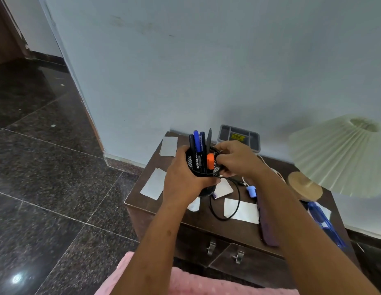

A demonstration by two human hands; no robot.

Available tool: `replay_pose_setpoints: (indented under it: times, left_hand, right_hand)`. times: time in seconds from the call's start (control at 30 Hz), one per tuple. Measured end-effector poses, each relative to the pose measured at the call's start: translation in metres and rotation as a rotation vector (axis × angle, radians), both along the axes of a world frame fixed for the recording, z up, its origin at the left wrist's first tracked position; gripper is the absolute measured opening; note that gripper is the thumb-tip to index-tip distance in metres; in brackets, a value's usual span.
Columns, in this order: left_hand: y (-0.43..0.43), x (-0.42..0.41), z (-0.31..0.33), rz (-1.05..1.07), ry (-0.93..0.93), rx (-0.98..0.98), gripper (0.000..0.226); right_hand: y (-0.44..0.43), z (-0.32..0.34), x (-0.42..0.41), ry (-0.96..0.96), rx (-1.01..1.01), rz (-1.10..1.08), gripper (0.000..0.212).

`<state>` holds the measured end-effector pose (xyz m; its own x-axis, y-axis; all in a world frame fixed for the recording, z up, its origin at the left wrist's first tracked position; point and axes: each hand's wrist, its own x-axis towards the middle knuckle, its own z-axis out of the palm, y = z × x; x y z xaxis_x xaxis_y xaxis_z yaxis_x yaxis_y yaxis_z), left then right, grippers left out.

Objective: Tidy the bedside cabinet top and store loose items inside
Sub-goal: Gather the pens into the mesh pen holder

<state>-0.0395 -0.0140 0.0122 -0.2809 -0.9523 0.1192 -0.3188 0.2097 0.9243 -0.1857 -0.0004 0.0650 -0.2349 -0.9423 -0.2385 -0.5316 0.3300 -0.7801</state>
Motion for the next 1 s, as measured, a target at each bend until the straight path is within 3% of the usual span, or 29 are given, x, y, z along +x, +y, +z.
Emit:
replay_pose_setpoints:
  times: [0.27, 0.43, 0.67, 0.9, 1.0]
  left_hand:
    - [-0.036, -0.019, -0.022, 0.086, 0.189, 0.036, 0.066]
    - [-0.078, -0.043, -0.046, 0.105, 0.114, 0.044, 0.066]
    - [-0.114, -0.054, -0.078, 0.01, -0.143, -0.024, 0.08]
    - [-0.128, -0.053, -0.086, 0.01, -0.171, -0.01, 0.079]
    - [-0.125, -0.051, -0.085, -0.012, -0.189, 0.035, 0.08]
  right_hand:
    - [-0.044, -0.023, 0.002, -0.084, -0.23, -0.219, 0.025]
    - [-0.098, -0.043, -0.014, -0.051, -0.249, -0.293, 0.019]
    - [-0.153, -0.07, -0.034, -0.114, -0.161, -0.323, 0.02]
    - [-0.178, -0.08, -0.037, 0.001, -0.072, -0.289, 0.034]
    - [-0.179, -0.077, -0.036, 0.035, -0.035, -0.279, 0.029]
